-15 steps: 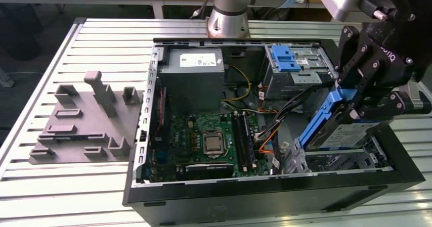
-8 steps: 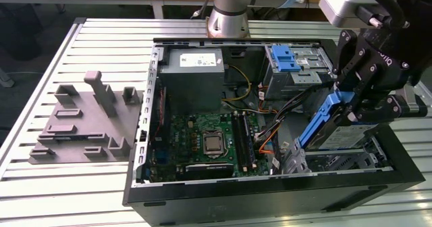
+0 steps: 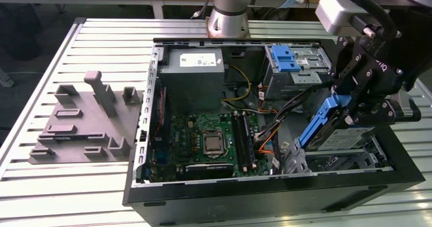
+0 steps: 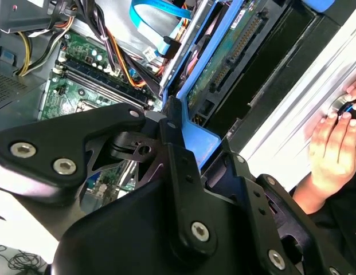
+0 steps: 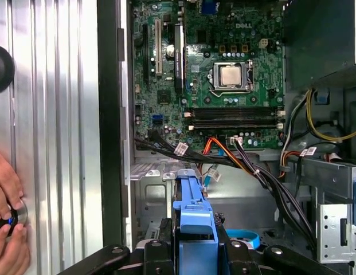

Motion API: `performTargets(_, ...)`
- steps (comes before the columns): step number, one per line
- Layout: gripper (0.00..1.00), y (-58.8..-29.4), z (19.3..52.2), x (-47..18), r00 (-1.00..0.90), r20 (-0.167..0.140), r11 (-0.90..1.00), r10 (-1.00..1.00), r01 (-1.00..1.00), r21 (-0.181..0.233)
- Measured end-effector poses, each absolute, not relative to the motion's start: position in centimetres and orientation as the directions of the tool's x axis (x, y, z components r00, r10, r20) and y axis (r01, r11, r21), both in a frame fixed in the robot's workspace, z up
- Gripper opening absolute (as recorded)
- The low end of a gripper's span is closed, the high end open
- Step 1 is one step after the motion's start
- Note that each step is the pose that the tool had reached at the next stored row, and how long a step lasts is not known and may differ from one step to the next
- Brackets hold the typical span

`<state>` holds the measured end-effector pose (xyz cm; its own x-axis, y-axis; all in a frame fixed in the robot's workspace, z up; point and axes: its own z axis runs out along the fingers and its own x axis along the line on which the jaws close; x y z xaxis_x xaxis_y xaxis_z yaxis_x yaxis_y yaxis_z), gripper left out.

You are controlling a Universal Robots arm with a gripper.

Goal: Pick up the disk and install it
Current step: 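Insert the disk into the insertion slot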

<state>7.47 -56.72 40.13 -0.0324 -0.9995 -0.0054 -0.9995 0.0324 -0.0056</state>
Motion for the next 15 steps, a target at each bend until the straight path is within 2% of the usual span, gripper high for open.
performTargets(15, 0.36, -56.7, 38.7, 7.5, -0.032, -0.005, 0.032, -0.999, -0.999, -0.006)
